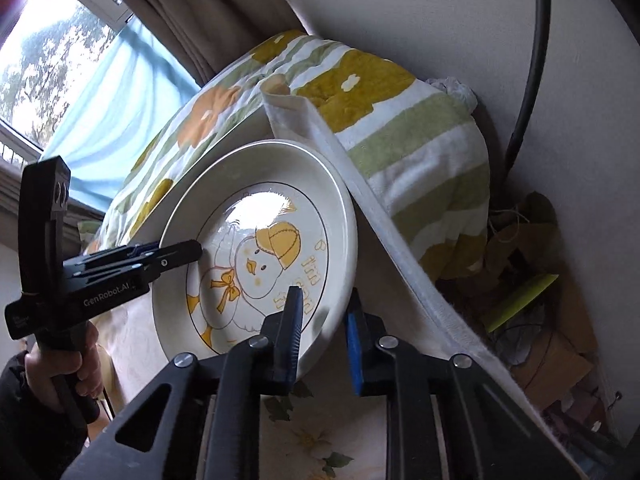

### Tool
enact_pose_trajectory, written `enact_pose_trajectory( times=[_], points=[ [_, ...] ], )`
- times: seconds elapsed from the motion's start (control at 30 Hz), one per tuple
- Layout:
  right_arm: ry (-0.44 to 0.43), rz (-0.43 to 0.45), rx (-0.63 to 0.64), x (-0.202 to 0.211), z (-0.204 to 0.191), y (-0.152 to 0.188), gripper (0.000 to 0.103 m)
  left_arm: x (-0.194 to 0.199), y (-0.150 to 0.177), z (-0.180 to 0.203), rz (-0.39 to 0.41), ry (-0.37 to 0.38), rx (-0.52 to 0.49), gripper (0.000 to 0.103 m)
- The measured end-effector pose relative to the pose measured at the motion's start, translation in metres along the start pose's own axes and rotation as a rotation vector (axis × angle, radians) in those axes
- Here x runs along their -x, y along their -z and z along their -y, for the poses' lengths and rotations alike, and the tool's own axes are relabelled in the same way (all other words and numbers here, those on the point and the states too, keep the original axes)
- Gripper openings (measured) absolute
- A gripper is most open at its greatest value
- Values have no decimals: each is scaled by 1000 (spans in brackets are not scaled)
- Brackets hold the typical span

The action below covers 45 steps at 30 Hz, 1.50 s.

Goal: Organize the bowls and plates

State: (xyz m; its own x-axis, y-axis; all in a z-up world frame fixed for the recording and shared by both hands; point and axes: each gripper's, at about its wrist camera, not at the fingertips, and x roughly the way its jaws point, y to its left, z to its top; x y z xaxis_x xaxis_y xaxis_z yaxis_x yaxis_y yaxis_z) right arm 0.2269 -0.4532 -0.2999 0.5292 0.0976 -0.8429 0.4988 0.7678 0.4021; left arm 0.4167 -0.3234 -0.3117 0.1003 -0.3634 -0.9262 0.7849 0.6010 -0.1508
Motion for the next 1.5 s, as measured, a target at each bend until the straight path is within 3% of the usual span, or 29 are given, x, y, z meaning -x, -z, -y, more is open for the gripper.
enact_pose_trajectory(
  times=[0.27, 0.5, 0.7, 0.9, 1.07, 1.3, 1.5],
  points=[
    [-27, 24, 75, 19, -8, -8, 19, 42, 9, 7, 82, -27, 41, 23],
    [-82, 47, 197, 68, -40, -9, 19, 127, 49, 15, 185, -77, 118, 23],
    [-160, 9, 307, 110, -84, 21, 19, 199, 119, 14, 244, -137, 213, 23],
    [-212, -43, 416, 124, -129, 87, 19, 240, 204, 6, 259, -173, 330, 23],
    [-254, -121, 465, 106, -153, 130, 19, 251, 273, -9, 255, -187, 442, 23],
    [-302, -230, 546, 69, -173, 173, 19, 238, 355, -23, 235, -215, 589, 23],
    [-257, -258, 652, 45, -190, 199, 19, 213, 402, -36, 236, -189, 674, 23]
  ],
)
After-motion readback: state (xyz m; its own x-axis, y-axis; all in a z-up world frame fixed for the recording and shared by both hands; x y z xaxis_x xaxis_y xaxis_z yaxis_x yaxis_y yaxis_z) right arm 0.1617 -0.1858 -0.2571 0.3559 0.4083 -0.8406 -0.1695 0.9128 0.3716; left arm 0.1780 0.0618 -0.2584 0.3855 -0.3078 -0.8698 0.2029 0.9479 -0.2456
